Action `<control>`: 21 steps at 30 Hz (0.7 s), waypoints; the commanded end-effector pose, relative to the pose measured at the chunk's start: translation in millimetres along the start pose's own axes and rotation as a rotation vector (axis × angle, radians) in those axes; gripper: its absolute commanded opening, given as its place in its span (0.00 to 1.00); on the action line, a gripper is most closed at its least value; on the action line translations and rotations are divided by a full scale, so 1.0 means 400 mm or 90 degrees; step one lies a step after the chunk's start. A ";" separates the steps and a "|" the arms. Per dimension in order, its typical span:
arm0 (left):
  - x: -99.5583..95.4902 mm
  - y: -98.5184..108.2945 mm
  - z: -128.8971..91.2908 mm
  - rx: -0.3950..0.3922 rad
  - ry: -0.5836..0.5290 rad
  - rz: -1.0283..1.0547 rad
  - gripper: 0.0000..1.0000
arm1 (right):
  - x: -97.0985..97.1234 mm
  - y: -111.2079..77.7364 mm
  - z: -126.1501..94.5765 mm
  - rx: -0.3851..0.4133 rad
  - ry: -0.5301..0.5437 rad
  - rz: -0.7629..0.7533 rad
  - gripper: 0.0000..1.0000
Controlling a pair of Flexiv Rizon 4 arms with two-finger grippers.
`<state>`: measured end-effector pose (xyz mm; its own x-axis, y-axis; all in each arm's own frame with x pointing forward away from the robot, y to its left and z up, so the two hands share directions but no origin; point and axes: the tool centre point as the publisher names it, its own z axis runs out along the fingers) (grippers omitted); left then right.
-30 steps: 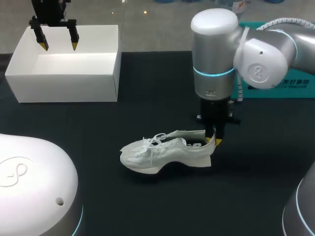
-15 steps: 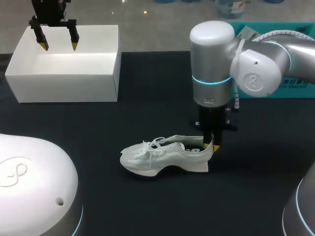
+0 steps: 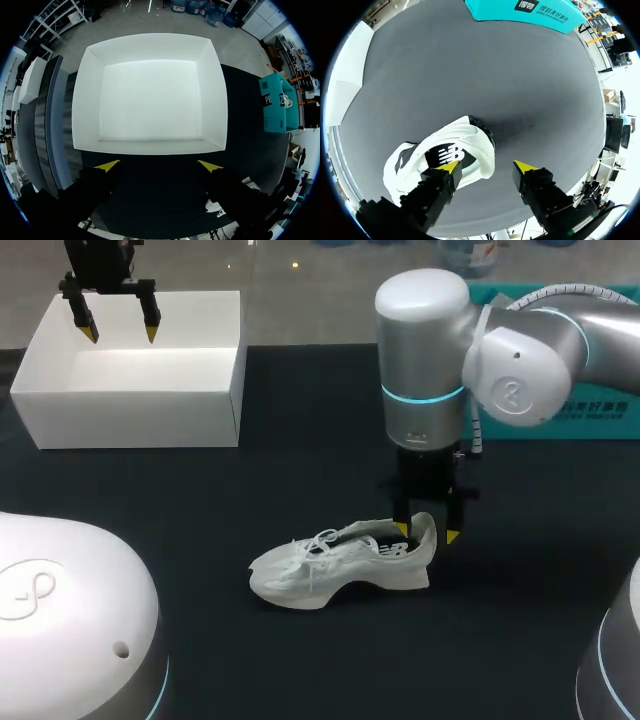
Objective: Take the shoe out of the shoebox, open the shoe tongue, remove and reinsert the insole, then place the shoe into the shoebox
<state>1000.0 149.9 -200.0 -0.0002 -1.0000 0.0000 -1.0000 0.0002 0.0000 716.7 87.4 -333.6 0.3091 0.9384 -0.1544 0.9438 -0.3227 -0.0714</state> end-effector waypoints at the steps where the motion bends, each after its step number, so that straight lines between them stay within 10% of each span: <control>1: 0.000 0.000 0.000 0.000 0.000 0.000 1.00 | -0.039 -0.012 -0.048 -0.031 0.045 -0.024 1.00; 8: 0.000 0.000 0.000 0.000 0.000 0.000 1.00 | -0.061 0.010 -0.121 -0.086 0.133 -0.275 1.00; 21: 0.000 0.000 0.000 0.000 0.000 0.000 1.00 | -0.061 0.010 -0.121 -0.086 0.133 -0.275 1.00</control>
<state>1000.0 149.9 -200.0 -0.0001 -1.0000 0.0000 -1.0000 0.0001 0.0000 720.4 73.3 -280.1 -0.1077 0.9938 0.0270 0.9935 0.1067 0.0388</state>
